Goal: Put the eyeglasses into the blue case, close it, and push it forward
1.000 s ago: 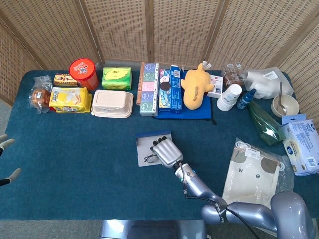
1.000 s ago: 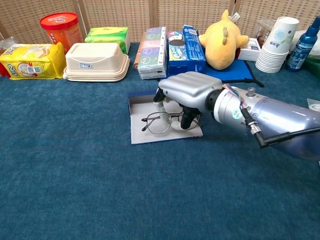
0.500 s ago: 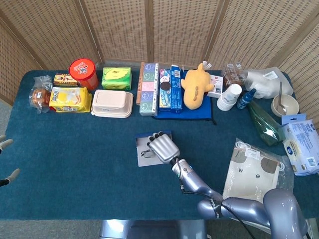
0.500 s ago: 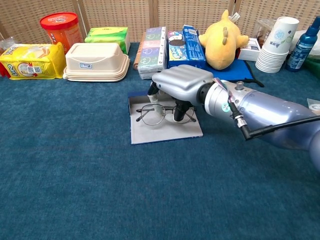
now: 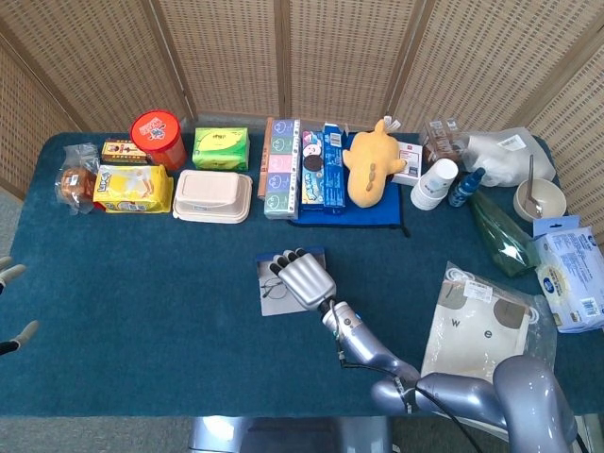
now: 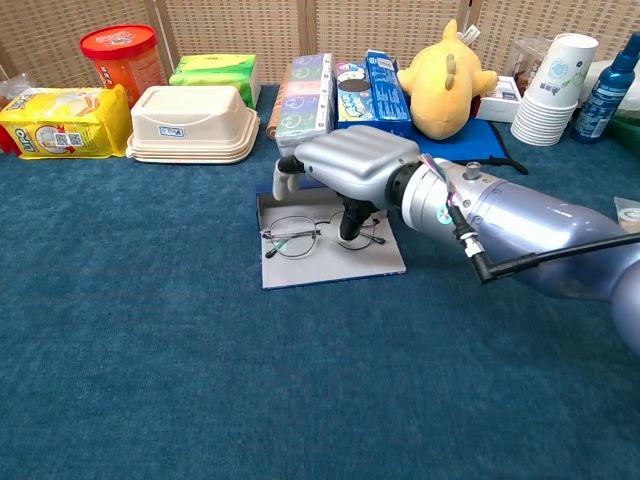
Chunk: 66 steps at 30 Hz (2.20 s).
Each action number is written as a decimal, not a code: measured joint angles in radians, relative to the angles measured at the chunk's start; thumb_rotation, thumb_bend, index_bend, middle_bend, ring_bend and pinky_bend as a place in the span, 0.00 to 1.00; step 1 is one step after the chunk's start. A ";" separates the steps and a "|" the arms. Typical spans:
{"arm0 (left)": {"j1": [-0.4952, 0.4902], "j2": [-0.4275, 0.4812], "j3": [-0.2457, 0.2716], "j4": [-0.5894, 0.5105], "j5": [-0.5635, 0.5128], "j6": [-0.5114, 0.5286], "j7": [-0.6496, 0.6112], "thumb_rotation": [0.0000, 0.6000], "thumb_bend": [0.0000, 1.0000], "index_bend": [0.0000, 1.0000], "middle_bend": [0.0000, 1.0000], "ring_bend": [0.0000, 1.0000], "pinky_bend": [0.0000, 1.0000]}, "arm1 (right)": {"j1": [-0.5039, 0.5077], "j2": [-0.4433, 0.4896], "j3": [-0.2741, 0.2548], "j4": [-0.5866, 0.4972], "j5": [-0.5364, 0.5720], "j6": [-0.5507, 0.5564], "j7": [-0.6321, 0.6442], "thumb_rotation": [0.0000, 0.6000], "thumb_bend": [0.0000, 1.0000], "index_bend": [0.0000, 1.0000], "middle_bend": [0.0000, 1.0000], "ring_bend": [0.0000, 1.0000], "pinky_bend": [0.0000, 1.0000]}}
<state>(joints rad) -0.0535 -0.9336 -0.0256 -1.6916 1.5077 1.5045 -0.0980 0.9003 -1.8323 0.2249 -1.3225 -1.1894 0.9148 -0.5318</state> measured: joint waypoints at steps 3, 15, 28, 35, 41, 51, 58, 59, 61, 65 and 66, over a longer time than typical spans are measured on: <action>0.003 0.004 0.000 -0.005 0.008 0.011 0.000 0.90 0.21 0.17 0.12 0.07 0.07 | 0.001 0.006 0.001 -0.010 0.002 0.004 -0.003 1.00 0.32 0.14 0.22 0.21 0.34; 0.011 0.020 0.001 -0.017 0.015 0.024 -0.001 0.91 0.21 0.17 0.12 0.07 0.07 | 0.019 -0.006 -0.007 0.011 0.031 -0.011 -0.031 1.00 0.32 0.00 0.04 0.04 0.22; 0.016 0.023 0.000 -0.011 0.014 0.029 -0.012 0.91 0.21 0.17 0.12 0.07 0.06 | 0.038 -0.035 -0.017 0.082 0.036 -0.037 -0.012 1.00 0.31 0.00 0.01 0.01 0.20; 0.015 0.018 -0.001 -0.006 0.011 0.025 -0.015 0.91 0.21 0.16 0.12 0.07 0.06 | 0.052 -0.047 -0.008 0.142 0.036 -0.057 0.019 1.00 0.31 0.00 0.01 0.01 0.20; 0.011 0.015 -0.002 -0.003 0.011 0.019 -0.014 0.90 0.21 0.16 0.12 0.07 0.06 | 0.062 -0.053 0.000 0.184 0.037 -0.071 0.044 1.00 0.31 0.00 0.01 0.01 0.20; 0.007 0.015 -0.005 -0.010 0.007 0.013 -0.002 0.90 0.21 0.16 0.12 0.07 0.06 | 0.094 -0.073 0.030 0.269 0.041 -0.098 0.091 1.00 0.30 0.00 0.01 0.01 0.20; 0.001 0.012 -0.007 -0.012 0.009 0.008 0.000 0.91 0.21 0.16 0.12 0.07 0.06 | 0.103 -0.062 0.040 0.282 0.044 -0.095 0.093 1.00 0.31 0.00 0.01 0.02 0.20; -0.001 0.011 -0.008 -0.012 0.011 0.006 -0.001 0.91 0.21 0.16 0.12 0.07 0.06 | 0.101 -0.058 0.038 0.273 0.044 -0.093 0.089 1.00 0.30 0.00 0.01 0.02 0.20; -0.004 0.009 -0.008 -0.010 0.015 0.004 -0.002 0.91 0.21 0.16 0.12 0.07 0.06 | 0.094 -0.048 0.034 0.248 0.048 -0.085 0.074 1.00 0.31 0.00 0.01 0.02 0.20; -0.007 0.004 -0.006 -0.002 0.025 0.002 -0.006 0.90 0.21 0.16 0.12 0.07 0.06 | 0.082 -0.029 0.025 0.188 0.057 -0.071 0.044 1.00 0.31 0.00 0.01 0.02 0.20; -0.007 0.004 -0.005 -0.001 0.026 0.003 -0.008 0.91 0.21 0.16 0.12 0.07 0.06 | 0.080 -0.024 0.023 0.171 0.062 -0.067 0.031 1.00 0.31 0.00 0.01 0.02 0.20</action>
<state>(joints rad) -0.0604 -0.9298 -0.0304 -1.6924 1.5337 1.5080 -0.1059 0.9800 -1.8563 0.2475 -1.1514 -1.1278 0.8481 -0.5011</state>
